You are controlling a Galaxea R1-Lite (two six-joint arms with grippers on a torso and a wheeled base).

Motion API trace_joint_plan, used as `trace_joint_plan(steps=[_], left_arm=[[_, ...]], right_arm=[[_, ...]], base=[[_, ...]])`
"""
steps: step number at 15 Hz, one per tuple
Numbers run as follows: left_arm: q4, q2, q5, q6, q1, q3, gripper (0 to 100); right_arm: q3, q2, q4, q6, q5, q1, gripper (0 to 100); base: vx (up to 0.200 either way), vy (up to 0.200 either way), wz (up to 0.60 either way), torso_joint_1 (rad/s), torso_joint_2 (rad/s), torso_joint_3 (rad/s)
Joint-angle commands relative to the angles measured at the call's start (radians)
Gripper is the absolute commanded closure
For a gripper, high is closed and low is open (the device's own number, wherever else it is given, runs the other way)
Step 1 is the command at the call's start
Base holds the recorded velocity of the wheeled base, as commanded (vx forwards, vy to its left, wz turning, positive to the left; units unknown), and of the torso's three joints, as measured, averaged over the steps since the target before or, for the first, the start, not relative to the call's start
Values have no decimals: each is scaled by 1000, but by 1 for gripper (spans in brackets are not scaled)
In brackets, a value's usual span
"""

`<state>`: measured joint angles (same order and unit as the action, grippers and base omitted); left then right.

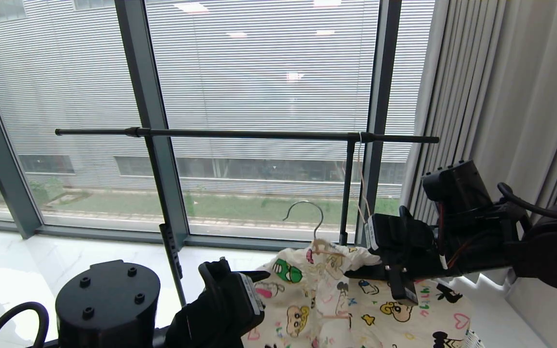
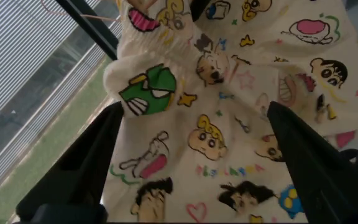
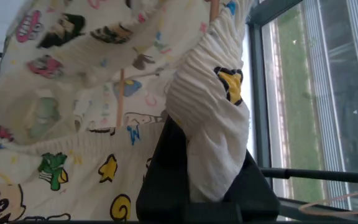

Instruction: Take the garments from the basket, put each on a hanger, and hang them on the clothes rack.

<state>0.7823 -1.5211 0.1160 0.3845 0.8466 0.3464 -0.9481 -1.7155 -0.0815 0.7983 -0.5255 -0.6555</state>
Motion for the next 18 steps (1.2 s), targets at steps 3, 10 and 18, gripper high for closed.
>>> trace_joint_plan(steps=[3,10,18], left_arm=[[0,33,-16,-6,-9,-35,0],[0,36,-47,-73,-316,-37,0],[0,-53,-159,-303,-101,86,0]], right_arm=[[11,-3,-64,27,-1,48,100],[55,-4,-227,-2,1,77,100],[37,-45,-379,-323,168,-79,100]], base=[[0,0,0,0,0,0],[0,0,0,0,0,0],[0,0,0,0,0,0]])
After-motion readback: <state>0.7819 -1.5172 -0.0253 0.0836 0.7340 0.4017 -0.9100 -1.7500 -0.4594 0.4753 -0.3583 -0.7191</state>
